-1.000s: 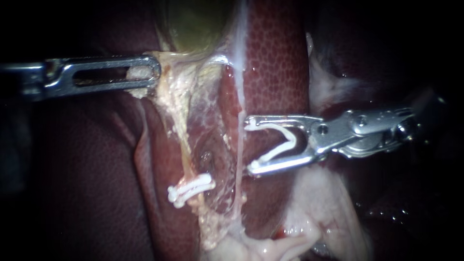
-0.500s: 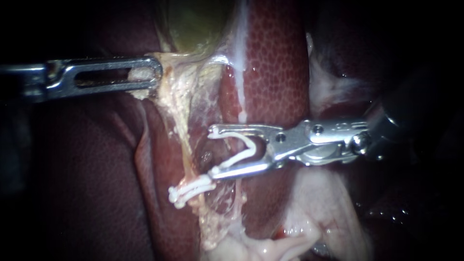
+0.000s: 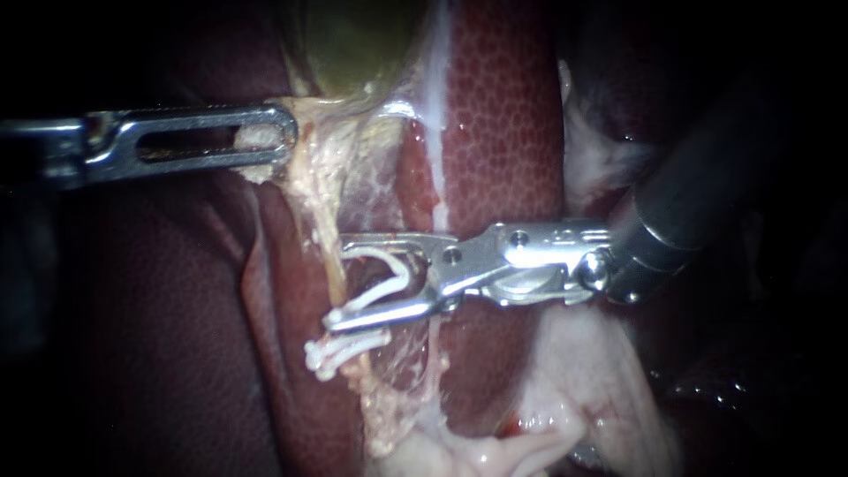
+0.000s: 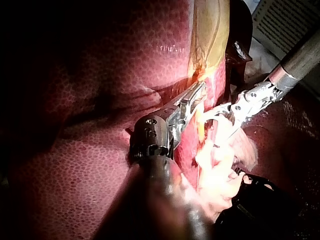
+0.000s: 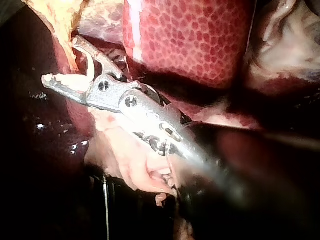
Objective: Clipping third clip left tube
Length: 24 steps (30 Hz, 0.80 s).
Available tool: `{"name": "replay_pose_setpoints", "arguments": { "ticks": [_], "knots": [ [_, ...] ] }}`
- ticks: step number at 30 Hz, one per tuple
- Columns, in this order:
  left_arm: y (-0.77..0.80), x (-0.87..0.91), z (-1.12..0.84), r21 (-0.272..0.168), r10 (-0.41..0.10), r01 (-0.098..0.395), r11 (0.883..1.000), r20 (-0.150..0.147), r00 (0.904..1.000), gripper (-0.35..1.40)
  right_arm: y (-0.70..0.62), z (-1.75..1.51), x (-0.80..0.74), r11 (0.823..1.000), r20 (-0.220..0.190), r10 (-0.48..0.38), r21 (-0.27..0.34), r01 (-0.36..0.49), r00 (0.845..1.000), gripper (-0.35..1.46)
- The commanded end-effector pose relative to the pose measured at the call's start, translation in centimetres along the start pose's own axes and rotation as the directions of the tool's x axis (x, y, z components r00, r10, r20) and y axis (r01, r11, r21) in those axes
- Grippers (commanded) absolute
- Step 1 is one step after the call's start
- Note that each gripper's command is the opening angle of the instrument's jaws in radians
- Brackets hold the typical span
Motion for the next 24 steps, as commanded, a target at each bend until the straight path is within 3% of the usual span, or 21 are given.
{"name": "replay_pose_setpoints", "arguments": {
  "ticks": [1, 11, 24],
  "knots": [
    [0.00, 0.00, 0.00, 0.000, 0.000, 0.000, 1.000, 0.000, 1.0000, -0.20, -0.01, 0.01, 0.00, 1.000, 0.000, 0.002, 0.007, -0.002, 1.000, 0.60],
    [0.00, 0.00, 0.00, -0.001, 0.000, 0.000, 1.000, 0.001, 1.0000, -0.20, 0.04, 0.16, 0.02, 0.994, -0.020, 0.059, 0.093, -0.057, 0.998, 0.60],
    [0.00, 0.01, 0.01, -0.001, 0.001, -0.001, 1.000, 0.001, 1.0000, -0.20, 0.14, 0.31, 0.04, 0.989, -0.055, 0.096, 0.117, -0.089, 0.994, 0.60]
  ]
}}
